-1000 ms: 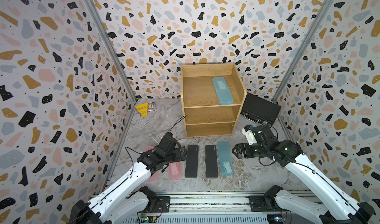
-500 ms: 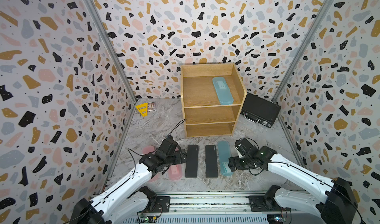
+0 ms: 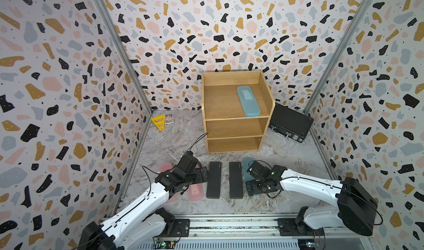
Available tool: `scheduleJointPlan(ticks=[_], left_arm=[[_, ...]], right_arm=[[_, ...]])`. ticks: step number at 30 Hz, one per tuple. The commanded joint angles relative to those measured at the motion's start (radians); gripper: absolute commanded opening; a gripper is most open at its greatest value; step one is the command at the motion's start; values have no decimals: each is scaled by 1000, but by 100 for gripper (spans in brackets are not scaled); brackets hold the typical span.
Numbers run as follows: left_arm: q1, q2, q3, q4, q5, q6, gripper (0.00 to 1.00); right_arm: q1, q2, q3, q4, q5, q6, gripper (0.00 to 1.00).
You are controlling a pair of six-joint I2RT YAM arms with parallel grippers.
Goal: Place the pencil cases on the shelf according to color
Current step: Pick up the pencil case from the center of the board.
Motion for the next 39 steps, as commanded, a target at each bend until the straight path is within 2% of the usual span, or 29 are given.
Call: scheduleJointPlan(ticks=[1,8,12,22,32,39], left_arm=[[-7,-15,-18,29,15,-5,100],[-14,-27,-78,145,64,-72,100],[-18,-1,-64,132,66,-61,100],[-37,23,-58,131,73,-59,100],[-52,33,-53,124,65,-56,100],[-56,33,-50,113,46,-55,100]], right_arm=[[17,-1,39,12,26,40,100],[44,72,63,13,82,50,100],[44,106,64,-17,127,54,100],[43,28,-34,-57,175,73,100],[-15,34,-46,-17,79,-36,100],[-40,52,-89,46,30,-56,100]])
